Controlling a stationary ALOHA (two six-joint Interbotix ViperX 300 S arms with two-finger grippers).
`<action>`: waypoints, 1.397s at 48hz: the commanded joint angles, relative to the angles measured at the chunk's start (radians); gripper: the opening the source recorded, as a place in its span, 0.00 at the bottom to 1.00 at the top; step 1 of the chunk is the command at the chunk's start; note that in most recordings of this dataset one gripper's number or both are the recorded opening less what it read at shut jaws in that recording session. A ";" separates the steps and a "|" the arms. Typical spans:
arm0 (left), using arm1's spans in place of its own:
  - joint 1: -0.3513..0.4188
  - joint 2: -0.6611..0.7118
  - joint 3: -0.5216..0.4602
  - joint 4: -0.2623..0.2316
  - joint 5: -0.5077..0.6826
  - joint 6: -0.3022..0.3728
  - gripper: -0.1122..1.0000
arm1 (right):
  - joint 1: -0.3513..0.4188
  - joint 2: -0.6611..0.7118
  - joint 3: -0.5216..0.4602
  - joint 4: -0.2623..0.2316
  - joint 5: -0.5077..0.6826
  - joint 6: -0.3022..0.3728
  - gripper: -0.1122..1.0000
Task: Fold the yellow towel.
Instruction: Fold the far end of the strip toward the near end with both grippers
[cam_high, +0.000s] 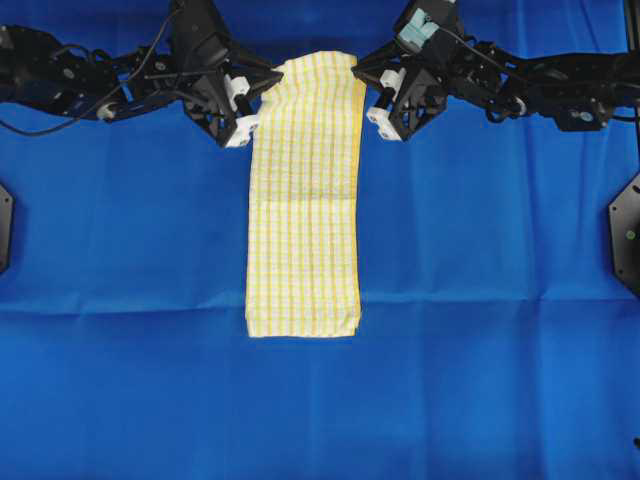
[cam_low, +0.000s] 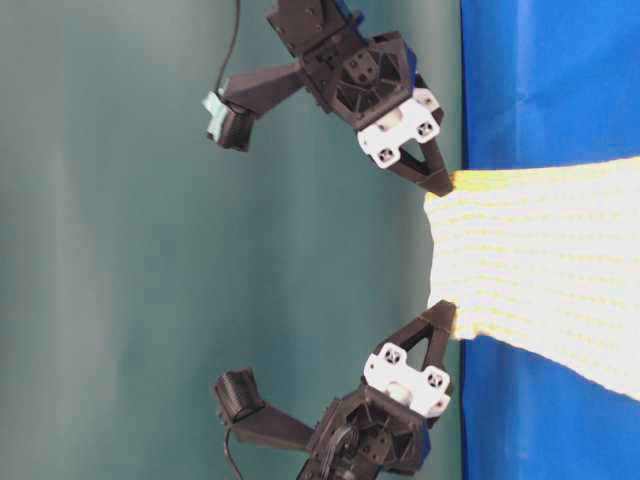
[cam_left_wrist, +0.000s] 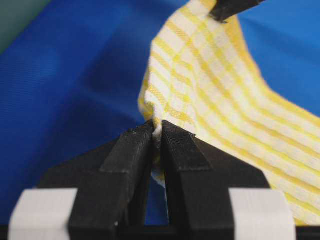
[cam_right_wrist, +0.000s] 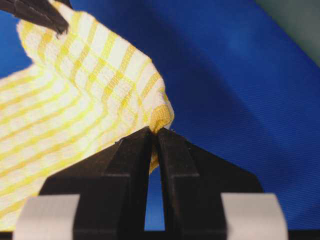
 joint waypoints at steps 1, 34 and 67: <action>-0.018 -0.040 0.009 -0.002 0.005 -0.003 0.13 | 0.020 -0.040 0.003 0.002 -0.011 -0.002 0.14; -0.341 -0.074 0.121 -0.005 0.006 -0.084 0.13 | 0.321 -0.077 0.091 0.092 -0.011 0.008 0.14; -0.598 -0.095 0.080 -0.006 0.112 -0.195 0.13 | 0.560 -0.067 0.094 0.204 -0.017 0.008 0.14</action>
